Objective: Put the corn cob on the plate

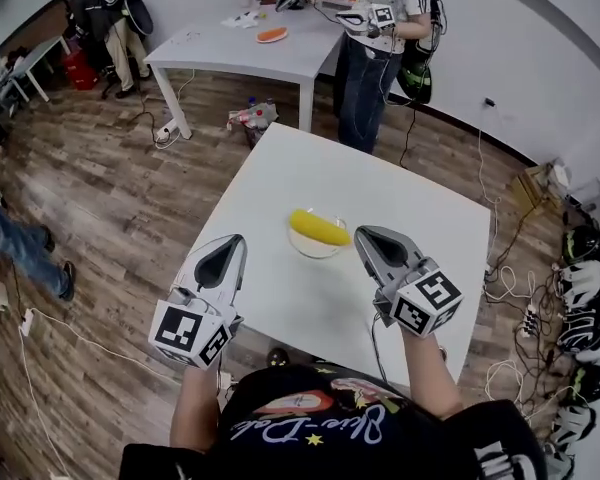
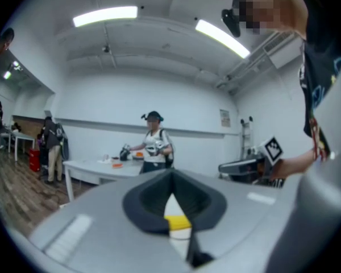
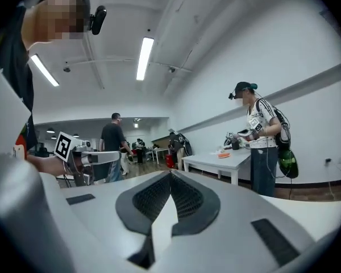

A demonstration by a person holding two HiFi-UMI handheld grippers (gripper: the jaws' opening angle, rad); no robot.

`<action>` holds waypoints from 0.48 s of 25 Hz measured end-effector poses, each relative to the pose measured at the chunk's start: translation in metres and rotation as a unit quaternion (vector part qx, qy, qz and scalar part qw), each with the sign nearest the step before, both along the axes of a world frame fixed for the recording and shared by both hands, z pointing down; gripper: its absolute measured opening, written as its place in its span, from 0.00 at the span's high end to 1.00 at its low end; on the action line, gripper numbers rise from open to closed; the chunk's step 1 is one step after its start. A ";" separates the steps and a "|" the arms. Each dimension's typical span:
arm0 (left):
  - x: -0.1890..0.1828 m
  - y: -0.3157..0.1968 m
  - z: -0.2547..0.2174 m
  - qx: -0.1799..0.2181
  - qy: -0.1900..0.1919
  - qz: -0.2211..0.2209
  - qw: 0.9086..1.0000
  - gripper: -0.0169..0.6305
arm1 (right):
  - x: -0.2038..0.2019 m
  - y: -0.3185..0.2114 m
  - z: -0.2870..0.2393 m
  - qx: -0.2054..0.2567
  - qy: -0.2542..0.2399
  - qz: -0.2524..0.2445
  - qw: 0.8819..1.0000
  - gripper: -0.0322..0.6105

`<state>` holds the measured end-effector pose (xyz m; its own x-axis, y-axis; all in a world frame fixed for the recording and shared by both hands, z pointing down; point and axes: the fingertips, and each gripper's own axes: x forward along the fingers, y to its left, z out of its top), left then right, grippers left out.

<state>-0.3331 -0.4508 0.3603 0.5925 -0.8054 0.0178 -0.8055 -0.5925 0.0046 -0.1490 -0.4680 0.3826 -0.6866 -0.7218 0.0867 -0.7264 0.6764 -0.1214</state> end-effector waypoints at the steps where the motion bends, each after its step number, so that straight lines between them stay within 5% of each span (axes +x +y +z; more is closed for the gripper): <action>1: 0.004 0.000 0.000 0.001 -0.001 0.004 1.000 0.98 | 0.003 0.002 0.000 -0.002 -0.003 0.004 1.000 0.92; 12: 0.028 -0.006 -0.003 -0.001 -0.004 0.026 1.000 0.98 | 0.016 0.005 0.002 -0.028 -0.011 0.007 1.000 0.92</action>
<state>-0.3046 -0.4569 0.3570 0.6333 -0.7735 0.0247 -0.7738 -0.6335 0.0005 -0.1331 -0.4631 0.3846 -0.6788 -0.7256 0.1128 -0.7324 0.6578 -0.1756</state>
